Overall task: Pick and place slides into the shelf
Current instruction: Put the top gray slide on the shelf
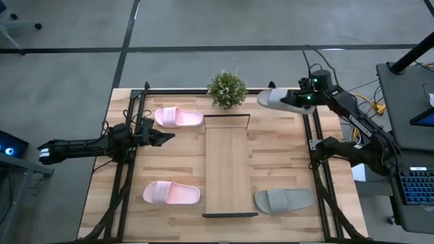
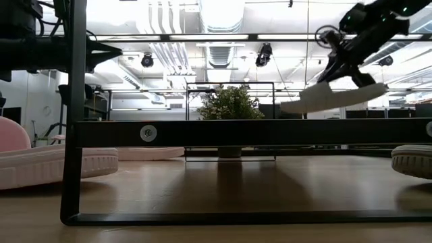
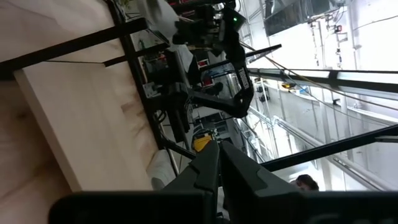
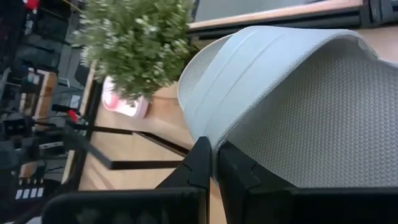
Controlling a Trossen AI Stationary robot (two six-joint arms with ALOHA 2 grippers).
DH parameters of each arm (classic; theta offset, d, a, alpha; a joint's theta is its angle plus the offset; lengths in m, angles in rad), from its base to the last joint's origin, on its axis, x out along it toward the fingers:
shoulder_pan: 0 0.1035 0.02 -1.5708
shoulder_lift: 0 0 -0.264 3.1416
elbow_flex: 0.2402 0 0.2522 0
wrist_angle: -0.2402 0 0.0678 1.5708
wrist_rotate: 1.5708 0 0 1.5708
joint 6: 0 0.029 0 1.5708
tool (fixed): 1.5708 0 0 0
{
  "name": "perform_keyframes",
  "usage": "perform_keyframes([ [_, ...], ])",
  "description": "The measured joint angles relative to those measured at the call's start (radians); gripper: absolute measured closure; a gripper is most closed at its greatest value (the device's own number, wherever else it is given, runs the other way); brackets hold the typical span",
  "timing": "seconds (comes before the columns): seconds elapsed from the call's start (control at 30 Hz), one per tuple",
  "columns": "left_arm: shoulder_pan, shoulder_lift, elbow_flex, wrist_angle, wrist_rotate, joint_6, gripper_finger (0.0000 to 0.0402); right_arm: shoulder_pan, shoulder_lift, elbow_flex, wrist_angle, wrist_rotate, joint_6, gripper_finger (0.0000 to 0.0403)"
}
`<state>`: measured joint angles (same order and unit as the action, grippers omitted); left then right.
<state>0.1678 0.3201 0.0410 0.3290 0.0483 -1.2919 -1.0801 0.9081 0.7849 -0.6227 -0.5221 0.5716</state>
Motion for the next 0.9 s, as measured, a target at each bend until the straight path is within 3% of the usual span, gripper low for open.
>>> perform_keyframes([
  [0.53, 0.000, 0.000, 0.000, -0.001, 0.000, -0.004, 0.0402, 0.158, -0.169, 0.049, -0.054, 0.005, 0.102, 0.0394],
  [0.9, 0.000, 0.000, 0.000, -0.003, 0.000, -0.006, 0.0402, 0.413, -0.096, 0.186, -0.050, 0.188, 0.147, 0.0394],
])
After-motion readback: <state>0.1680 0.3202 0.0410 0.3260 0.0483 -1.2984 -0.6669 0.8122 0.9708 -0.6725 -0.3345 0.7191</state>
